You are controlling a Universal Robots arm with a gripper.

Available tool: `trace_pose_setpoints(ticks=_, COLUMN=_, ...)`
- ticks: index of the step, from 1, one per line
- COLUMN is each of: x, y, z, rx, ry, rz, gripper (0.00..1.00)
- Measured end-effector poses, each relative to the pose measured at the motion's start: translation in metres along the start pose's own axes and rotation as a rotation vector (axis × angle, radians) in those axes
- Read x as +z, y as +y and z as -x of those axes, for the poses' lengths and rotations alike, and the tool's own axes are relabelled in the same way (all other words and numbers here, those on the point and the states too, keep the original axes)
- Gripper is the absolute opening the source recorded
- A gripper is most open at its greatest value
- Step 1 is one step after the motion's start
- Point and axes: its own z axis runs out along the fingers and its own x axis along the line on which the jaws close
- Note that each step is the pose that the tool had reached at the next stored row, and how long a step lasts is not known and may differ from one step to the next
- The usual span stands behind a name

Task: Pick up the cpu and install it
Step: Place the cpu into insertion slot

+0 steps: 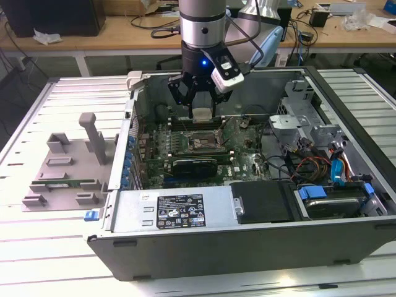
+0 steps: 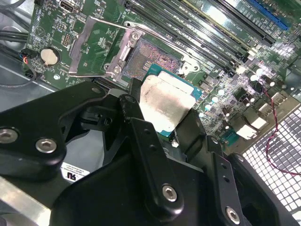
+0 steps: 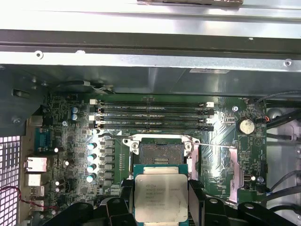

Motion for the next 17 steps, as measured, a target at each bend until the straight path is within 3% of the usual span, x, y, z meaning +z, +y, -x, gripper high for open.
trace_pose_setpoints(ticks=7, x=0.0004, y=0.0005, z=0.0000, rx=0.007, ry=-0.0002, rz=-0.0002, gripper=0.55)
trace_pose_setpoints(ticks=10, x=0.0008, y=0.0005, z=0.0000, rx=0.128, ry=-0.0064, rz=-0.0021, gripper=0.55)
trace_pose_setpoints(ticks=14, x=0.0011, y=0.0005, z=0.0000, rx=0.197, ry=-0.0098, rz=-0.0033, gripper=0.55)
trace_pose_setpoints(ticks=17, x=0.0013, y=0.0004, z=0.0000, rx=0.275, ry=-0.0137, rz=-0.0047, gripper=0.55)
